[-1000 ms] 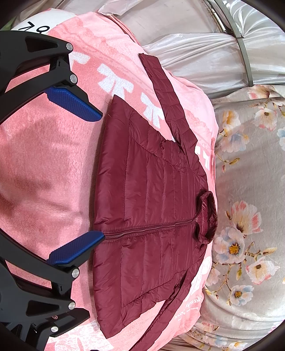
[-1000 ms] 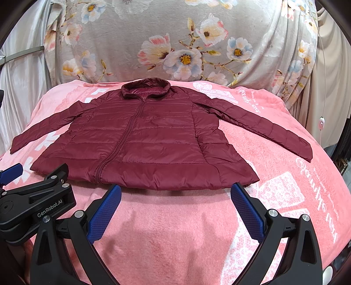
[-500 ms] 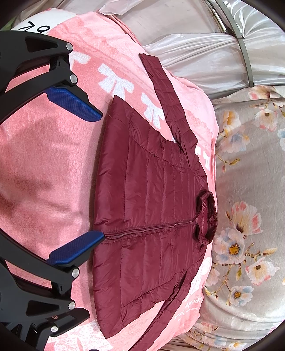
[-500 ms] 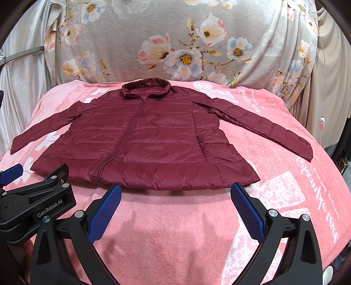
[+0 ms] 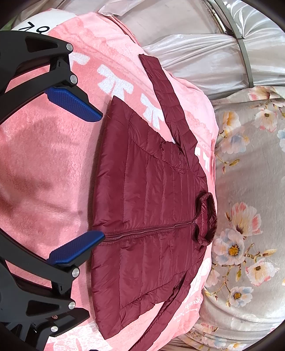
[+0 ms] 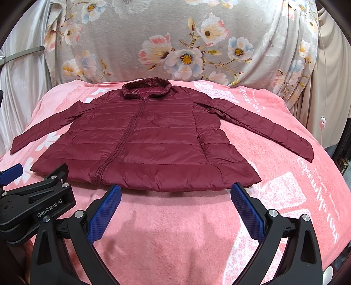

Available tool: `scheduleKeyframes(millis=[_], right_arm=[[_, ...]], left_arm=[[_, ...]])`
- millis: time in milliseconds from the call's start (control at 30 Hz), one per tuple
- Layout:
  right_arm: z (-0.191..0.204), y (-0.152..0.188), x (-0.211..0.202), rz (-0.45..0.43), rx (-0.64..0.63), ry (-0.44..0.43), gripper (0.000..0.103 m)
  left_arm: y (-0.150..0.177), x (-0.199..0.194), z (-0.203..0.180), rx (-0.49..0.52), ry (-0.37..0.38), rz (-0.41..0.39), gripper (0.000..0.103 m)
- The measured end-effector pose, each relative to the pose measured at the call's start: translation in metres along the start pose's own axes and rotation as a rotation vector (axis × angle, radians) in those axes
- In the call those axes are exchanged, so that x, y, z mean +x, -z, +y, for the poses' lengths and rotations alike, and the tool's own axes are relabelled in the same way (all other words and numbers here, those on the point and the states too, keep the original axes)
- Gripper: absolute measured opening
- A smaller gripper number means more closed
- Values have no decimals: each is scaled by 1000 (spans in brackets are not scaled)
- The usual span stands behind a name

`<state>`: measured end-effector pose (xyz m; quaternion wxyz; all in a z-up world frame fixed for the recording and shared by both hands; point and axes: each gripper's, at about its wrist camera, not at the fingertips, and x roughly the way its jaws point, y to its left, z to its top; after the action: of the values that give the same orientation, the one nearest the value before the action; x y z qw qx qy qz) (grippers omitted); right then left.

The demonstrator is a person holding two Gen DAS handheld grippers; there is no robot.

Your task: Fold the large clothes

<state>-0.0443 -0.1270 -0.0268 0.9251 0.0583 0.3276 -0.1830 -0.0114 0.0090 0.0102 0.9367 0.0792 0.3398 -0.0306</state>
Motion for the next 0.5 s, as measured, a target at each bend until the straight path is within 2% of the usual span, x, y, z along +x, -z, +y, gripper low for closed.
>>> scheduleKeyframes(millis=[300, 500], right_arm=[[-1, 0, 0, 3, 0, -7, 98], [-10, -2, 17, 44, 24, -63, 98]], left_arm=[[0, 0, 0, 0, 2, 3, 97], [1, 2, 5, -13, 40, 22, 97]])
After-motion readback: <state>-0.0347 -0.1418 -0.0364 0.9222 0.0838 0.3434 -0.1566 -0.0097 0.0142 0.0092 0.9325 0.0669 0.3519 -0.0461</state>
